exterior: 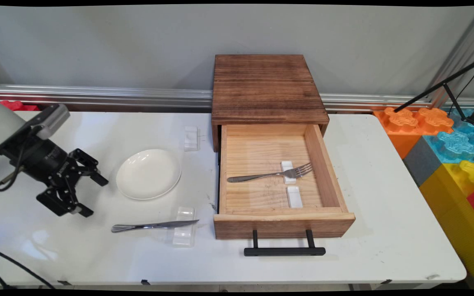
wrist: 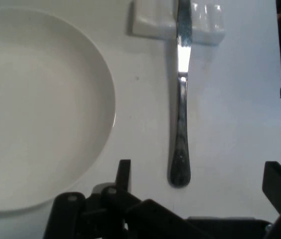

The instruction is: Pick up the knife from the right of the white plate

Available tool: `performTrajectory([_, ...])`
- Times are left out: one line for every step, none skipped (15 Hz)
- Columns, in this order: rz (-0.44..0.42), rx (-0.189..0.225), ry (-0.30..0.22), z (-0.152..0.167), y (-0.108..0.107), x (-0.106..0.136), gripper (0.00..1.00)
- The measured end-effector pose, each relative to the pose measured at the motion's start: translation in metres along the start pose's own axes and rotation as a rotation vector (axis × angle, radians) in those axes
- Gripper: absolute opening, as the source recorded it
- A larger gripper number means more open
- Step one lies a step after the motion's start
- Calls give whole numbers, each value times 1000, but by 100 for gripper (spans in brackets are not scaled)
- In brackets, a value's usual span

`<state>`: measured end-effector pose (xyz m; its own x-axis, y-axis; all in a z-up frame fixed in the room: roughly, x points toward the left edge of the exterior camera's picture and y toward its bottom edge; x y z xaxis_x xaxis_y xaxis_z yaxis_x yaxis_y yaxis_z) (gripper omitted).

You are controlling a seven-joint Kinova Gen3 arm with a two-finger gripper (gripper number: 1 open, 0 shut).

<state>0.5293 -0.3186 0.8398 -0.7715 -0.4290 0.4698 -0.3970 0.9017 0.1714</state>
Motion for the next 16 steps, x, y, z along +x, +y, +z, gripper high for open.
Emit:
performTrajectory([7,-1,4,5,2,1,100])
performTrajectory([12,-1,8,10,4,3,100])
performTrajectory([16,-4,11,15,6,4,100])
performTrajectory([18,-5,13,18,8,4,100])
performTrajectory([22,-7,15,24,10,4,100])
performTrajectory([27,-8,16,28,12,4,100])
performTrajectory([33,-8,17,34,14,4,100])
performTrajectory([39,-8,19,39,15,4,100])
performTrajectory([44,-7,20,45,16,4,100])
performTrajectory([48,-7,24,51,17,4,100])
performTrajectory([52,-7,29,57,18,4,100])
performTrajectory([55,-7,33,62,18,5,100])
performTrajectory([57,-6,35,65,18,5,100])
performTrajectory([60,-6,39,70,19,5,100])
performTrajectory([62,-5,42,73,19,6,100])
performTrajectory([64,-5,46,78,19,6,100])
